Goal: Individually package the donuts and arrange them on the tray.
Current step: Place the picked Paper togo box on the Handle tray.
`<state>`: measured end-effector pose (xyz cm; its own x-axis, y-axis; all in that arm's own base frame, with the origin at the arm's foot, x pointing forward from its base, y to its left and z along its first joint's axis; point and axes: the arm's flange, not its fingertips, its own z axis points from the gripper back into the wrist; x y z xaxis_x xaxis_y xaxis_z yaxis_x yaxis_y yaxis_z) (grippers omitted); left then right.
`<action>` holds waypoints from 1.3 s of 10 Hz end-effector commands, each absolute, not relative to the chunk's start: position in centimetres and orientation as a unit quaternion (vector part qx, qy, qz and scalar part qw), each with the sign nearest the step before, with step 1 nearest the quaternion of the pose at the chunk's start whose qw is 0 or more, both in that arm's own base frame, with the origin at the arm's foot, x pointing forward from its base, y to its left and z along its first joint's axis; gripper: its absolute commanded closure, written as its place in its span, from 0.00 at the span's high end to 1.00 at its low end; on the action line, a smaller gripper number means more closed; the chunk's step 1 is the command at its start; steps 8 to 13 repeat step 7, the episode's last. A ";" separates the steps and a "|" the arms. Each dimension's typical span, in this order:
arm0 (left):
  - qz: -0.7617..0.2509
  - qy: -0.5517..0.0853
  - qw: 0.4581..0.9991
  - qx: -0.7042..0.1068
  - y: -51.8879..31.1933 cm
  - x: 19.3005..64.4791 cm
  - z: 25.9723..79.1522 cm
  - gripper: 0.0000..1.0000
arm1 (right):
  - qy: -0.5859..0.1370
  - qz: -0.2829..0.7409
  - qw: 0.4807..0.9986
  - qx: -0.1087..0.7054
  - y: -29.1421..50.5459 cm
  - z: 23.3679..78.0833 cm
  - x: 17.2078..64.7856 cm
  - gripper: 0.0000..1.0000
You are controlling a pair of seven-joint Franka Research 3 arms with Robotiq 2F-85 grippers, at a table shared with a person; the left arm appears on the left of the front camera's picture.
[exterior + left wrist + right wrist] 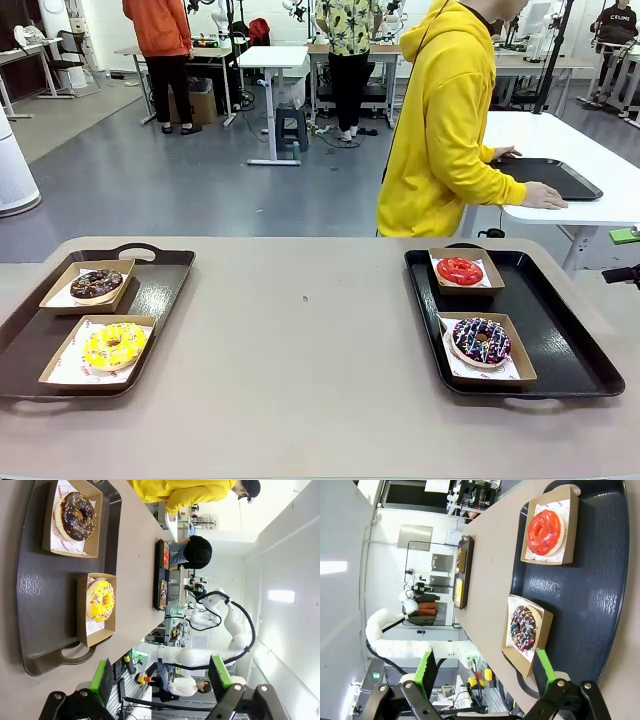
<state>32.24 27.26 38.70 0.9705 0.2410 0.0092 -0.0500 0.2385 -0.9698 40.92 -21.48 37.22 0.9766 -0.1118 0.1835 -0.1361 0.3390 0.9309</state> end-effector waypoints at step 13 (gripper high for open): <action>0.094 -0.079 0.788 -0.603 27.1 31.8 38.8 1.00 | -0.105 0.009 0.813 0.573 -21.3 37.2 40.7 1.00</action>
